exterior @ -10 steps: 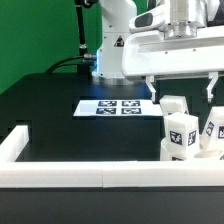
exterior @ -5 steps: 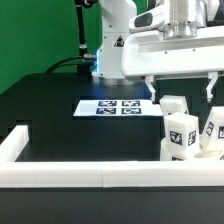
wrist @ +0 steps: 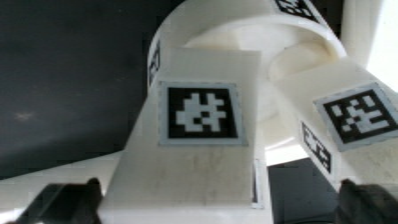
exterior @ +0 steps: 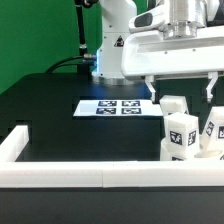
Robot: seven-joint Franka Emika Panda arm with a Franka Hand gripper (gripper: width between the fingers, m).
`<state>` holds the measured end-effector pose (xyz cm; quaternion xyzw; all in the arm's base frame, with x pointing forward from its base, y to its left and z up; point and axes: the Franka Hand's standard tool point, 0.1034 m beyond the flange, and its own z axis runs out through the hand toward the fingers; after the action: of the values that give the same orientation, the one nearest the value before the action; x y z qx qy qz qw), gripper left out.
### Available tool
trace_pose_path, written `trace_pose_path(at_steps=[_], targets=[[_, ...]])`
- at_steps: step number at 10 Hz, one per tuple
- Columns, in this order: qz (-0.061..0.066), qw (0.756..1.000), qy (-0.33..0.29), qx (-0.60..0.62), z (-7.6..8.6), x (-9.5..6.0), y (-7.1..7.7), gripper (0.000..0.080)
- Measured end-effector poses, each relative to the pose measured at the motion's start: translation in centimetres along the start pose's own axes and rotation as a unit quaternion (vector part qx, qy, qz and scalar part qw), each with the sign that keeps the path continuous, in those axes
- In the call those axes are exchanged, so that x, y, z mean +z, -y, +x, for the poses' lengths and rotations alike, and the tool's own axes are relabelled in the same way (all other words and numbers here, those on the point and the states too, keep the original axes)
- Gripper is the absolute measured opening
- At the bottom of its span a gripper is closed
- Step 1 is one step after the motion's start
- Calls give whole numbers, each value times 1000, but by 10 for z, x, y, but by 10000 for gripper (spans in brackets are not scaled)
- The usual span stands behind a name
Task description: Assemble stool
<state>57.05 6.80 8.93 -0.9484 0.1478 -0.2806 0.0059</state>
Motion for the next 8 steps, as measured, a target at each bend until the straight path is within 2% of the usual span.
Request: trace_pose_path(at_steps=[4,6,8], targets=[[9,995,94,11,24,-30,-4,649],[7,981,191,26,30,-27,-9,649],[-2,959,280,36,25,-23,-14,649]])
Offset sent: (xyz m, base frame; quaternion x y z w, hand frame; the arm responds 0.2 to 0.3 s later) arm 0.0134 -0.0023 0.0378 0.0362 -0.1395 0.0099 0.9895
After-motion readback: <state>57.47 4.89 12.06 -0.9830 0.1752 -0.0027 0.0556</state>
